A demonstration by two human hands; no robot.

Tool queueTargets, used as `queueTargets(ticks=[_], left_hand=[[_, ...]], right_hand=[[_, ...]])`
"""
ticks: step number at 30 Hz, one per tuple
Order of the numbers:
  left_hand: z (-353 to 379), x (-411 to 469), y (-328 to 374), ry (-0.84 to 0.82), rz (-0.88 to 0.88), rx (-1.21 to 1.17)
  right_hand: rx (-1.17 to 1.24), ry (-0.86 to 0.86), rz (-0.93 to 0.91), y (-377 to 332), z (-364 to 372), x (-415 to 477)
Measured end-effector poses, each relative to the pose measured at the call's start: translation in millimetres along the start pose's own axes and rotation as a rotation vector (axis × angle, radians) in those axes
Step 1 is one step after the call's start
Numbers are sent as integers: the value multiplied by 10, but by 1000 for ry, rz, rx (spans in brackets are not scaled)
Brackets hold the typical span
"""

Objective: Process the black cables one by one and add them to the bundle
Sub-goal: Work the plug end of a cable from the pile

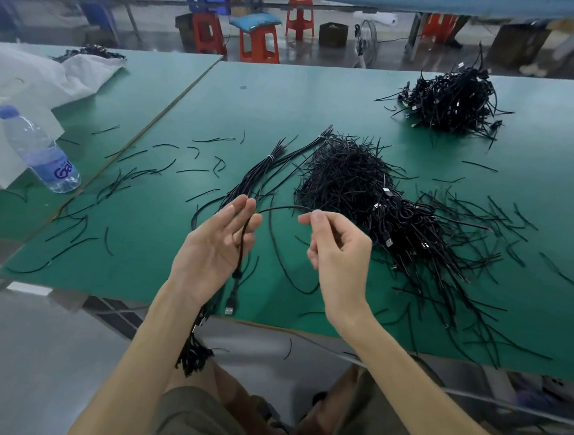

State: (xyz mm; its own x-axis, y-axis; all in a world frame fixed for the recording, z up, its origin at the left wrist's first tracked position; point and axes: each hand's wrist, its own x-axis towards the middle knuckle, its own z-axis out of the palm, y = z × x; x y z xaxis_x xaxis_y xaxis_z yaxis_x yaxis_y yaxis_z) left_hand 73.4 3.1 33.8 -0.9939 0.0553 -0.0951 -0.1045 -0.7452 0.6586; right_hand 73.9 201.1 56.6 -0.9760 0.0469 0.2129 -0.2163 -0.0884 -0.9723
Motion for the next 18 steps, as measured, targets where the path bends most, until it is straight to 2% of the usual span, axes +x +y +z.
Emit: queueTargets(ticks=[3,7,14,16,18], left_hand=[[-30,-6,-3,-11,-19,78],[-46,-17,-11,-53,-49,346],[-107,-67,79,-273,-124,549],[-155,-75,89,-246,-77,463],[-200,-71,92,-199,-13,248]], right_hand=[[104,74,59,-8,-75,35],[143,141,74,14,-192,51],[178,215,95,83,-393,56],[164,233,89,107,-461,70],[143,224,76,128,-509,69]])
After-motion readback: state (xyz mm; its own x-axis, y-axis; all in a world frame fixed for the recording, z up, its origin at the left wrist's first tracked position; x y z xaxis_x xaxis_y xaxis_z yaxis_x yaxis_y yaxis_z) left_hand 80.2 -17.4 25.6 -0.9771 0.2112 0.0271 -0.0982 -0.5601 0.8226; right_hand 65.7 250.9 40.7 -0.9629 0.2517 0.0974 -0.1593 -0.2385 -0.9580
